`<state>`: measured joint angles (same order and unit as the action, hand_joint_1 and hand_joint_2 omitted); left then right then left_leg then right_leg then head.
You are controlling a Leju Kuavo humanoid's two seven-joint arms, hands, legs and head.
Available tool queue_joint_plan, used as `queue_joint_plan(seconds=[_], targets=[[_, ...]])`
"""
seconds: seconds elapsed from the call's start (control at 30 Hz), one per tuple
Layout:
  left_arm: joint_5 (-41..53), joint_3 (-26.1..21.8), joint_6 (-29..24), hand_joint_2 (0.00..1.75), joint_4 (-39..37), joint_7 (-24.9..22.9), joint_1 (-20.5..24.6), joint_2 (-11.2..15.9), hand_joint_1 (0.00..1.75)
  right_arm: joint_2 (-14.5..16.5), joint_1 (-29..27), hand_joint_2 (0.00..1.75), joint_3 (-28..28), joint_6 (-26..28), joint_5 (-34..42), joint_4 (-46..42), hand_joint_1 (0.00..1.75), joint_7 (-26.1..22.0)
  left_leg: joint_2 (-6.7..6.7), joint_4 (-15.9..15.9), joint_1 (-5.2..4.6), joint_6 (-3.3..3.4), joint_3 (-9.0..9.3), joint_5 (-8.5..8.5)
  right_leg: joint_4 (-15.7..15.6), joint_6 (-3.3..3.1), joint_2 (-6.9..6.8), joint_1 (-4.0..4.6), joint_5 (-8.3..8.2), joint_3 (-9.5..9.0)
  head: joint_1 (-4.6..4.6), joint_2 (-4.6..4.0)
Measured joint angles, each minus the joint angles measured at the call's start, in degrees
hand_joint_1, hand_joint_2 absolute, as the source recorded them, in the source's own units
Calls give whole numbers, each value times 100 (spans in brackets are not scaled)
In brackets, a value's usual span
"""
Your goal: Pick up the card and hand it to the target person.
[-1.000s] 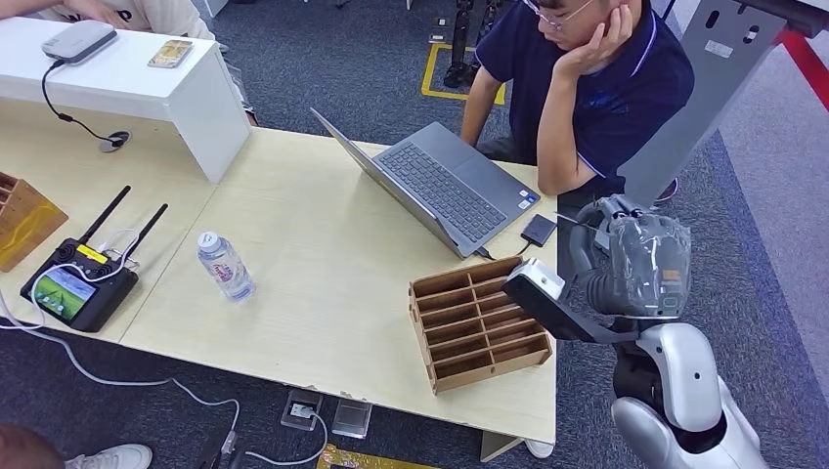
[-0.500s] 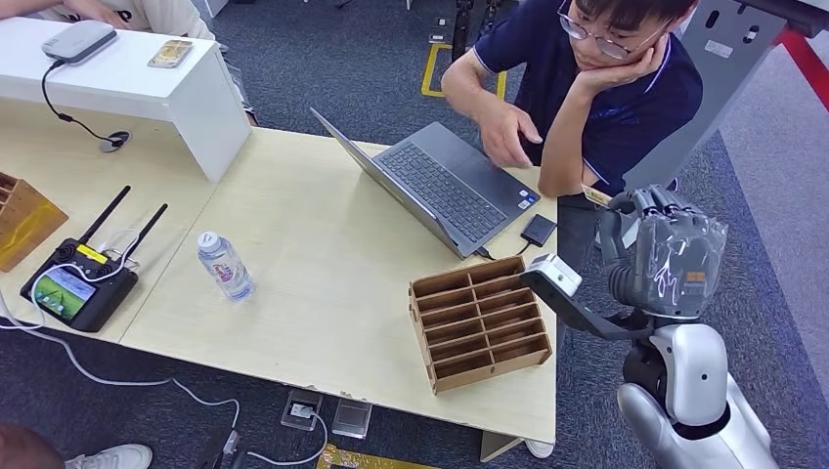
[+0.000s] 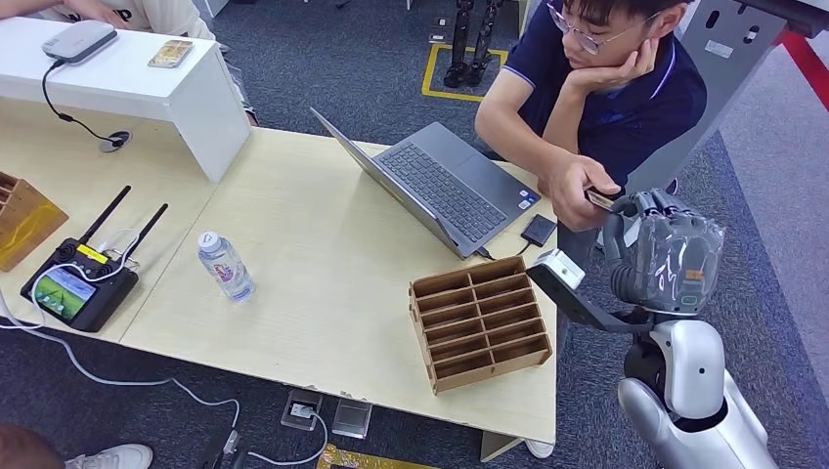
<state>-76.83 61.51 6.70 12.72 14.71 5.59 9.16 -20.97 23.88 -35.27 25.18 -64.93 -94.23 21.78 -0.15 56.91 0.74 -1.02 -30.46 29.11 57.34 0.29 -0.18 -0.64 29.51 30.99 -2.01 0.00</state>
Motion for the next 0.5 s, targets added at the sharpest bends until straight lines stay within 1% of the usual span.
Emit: queue_joint_plan(seconds=[0.03, 0.07, 0.2, 0.3, 0.47, 0.5], targets=[[0, 0, 8, 131, 0, 19, 0, 0, 0, 1, 0, 175, 2, -1, 13, 16, 8, -2, 0, 0, 0, 0, 0, 0, 0, 0, 0, 0, 0, 0, -1, 0], [0, 0, 21, 175, 0, 42, 0, 0, 0, 1, 0, 175, 5, -2, 22, 31, 7, -4, 0, 0, 0, 0, 0, 0, 0, 0, 0, 0, 0, 0, -1, 0], [0, 0, 87, 0, 0, 144, 0, 0, 0, 3, -1, 175, 19, -4, 196, 74, 0, -37, 0, 0, 0, 0, 0, 0, 0, 0, 0, 0, 0, 0, -3, 0], [-16, -1, 56, 0, 0, 136, -1, 0, 0, 17, -2, 175, 31, -16, 846, 100, 0, -227, 0, 0, 0, 0, 0, 0, 0, 0, 0, 0, 0, 0, -2, 0], [-42, -3, -3, 0, 0, 122, -1, 0, 0, 53, -28, 175, 42, -64, 2780, 140, 0, -880, 0, 0, 0, 0, 0, 0, 0, 0, 0, 0, 0, 0, -1, 0], [-44, -3, -11, 0, 0, 120, -1, 0, 0, 56, -35, 175, 44, -64, 2983, 144, 0, -953, 0, 0, 0, 0, 0, 0, 0, 0, 0, 0, 0, 0, -1, 0]])
